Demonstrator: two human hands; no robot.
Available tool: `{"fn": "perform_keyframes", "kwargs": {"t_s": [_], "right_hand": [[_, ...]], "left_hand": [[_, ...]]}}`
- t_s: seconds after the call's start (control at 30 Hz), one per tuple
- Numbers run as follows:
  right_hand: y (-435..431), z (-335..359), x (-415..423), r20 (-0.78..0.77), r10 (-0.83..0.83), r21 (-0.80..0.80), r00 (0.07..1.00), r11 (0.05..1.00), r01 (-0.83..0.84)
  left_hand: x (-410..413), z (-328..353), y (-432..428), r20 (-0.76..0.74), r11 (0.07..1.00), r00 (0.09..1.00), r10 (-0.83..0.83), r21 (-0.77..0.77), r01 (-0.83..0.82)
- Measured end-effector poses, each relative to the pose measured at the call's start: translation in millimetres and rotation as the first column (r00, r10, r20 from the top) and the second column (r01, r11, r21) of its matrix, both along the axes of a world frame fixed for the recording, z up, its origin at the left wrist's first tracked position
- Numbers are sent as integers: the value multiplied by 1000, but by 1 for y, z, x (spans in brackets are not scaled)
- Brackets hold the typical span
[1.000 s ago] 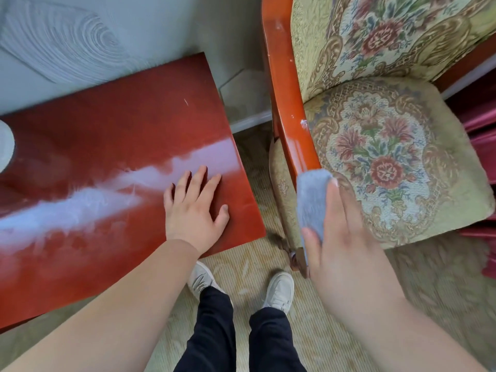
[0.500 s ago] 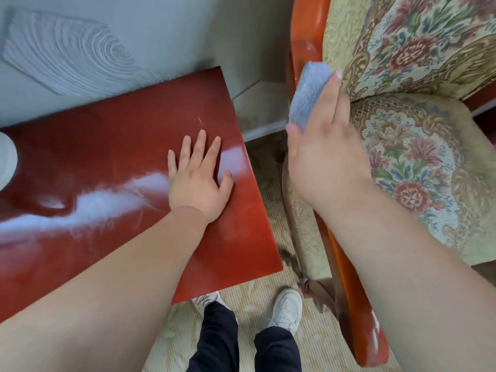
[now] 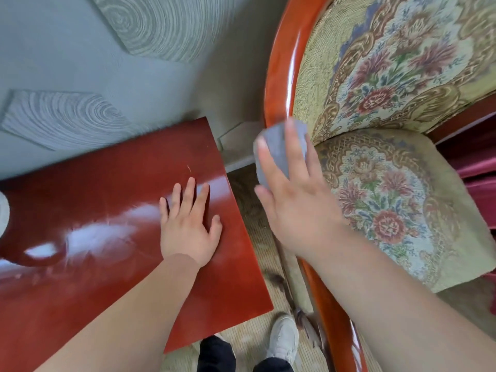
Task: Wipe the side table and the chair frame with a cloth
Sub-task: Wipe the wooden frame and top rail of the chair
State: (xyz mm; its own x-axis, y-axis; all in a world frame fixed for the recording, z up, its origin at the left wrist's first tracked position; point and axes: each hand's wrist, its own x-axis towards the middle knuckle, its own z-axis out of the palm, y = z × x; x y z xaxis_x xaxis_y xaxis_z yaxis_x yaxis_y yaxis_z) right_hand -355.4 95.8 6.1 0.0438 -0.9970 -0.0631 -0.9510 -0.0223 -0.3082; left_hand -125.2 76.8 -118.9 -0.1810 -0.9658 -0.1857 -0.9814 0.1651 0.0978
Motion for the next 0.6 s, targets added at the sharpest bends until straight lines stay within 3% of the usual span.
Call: {"fn": "perform_keyframes", "kwargs": {"t_s": [0.1, 0.17, 0.3, 0.47, 0.6], "right_hand": [[-57, 7, 5, -17, -54, -129, 998, 990, 51], [-57, 7, 4, -9, -68, -132, 998, 989, 67], [20, 1, 0, -28, 37, -66, 999, 997, -39], [89, 7, -7, 34, 74, 179, 997, 981, -79], [30, -4, -3, -97, 83, -11, 992, 996, -85]], "left_hand": [[-2, 1, -1, 9, 1000, 1000, 2, -1, -2], [-1, 0, -1, 3, 1000, 1000, 6, 0, -6], [1, 1, 0, -5, 1000, 1000, 7, -3, -7], [1, 2, -1, -13, 1000, 1000, 6, 0, -6], [0, 4, -1, -27, 1000, 1000, 1, 11, -1]]}}
